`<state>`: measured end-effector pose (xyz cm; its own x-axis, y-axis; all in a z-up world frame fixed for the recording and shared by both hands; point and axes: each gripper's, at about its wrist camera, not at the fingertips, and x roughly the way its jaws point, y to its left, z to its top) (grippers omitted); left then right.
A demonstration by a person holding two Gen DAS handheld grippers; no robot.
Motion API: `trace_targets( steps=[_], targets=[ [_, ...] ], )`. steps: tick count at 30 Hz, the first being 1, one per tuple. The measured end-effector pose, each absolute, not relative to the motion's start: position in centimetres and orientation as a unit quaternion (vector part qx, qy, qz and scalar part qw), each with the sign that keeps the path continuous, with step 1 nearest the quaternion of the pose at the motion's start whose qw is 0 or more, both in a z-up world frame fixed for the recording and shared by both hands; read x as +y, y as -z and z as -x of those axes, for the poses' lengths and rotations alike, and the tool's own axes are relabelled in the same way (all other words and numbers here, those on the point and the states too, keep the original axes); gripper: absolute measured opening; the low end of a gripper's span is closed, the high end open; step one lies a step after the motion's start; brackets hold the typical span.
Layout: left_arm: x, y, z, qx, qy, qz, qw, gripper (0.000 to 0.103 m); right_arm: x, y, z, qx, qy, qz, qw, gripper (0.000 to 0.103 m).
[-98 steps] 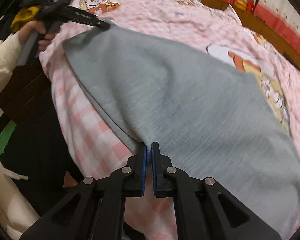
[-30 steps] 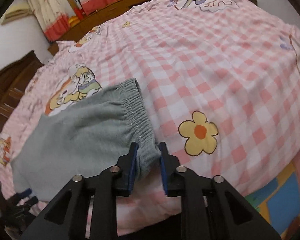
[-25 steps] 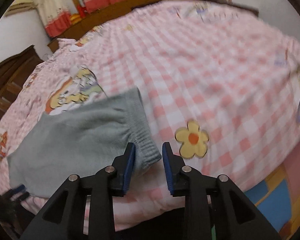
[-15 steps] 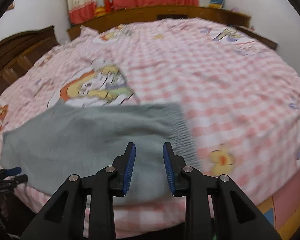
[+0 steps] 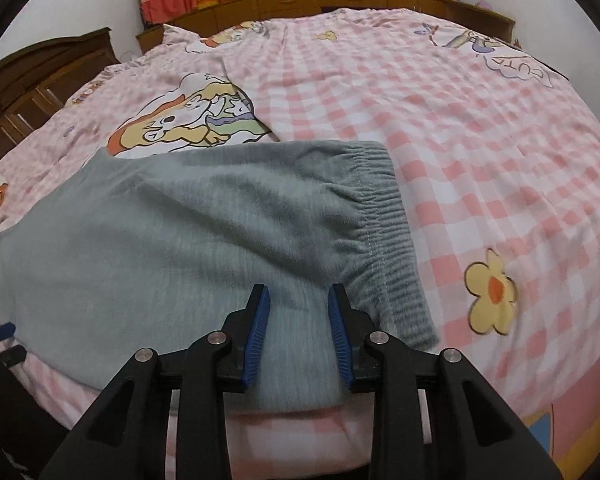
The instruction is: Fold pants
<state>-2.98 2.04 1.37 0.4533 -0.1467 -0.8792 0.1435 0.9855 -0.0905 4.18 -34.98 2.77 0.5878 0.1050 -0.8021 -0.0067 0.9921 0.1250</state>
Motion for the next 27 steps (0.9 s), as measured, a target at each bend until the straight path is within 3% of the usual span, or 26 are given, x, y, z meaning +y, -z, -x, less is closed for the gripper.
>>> trace_targets(
  steps=[5, 9, 16, 27],
  targets=[
    [2.7, -1.9, 4.3, 0.502, 0.088, 0.017, 0.86, 0.074, -33.9, -5.9, -2.6, 0.44, -0.039, -0.054, 0.895, 0.042],
    [4.5, -3.0, 4.9, 0.493, 0.081, 0.049, 0.865, 0.074, -31.7, -7.8, -0.5, 0.407, -0.068, -0.049, 0.91, 0.069],
    [10.5, -4.9, 5.4, 0.47, 0.017, 0.088, 0.878, 0.074, -25.2, -7.4, 0.2, 0.419, -0.132, -0.022, 0.898, 0.07],
    [20.8, -5.0, 3.2, 0.464, -0.032, 0.114, 0.878, 0.074, -19.1, -2.4, -0.8, 0.483, -0.163, -0.006, 0.86, 0.071]
  ],
)
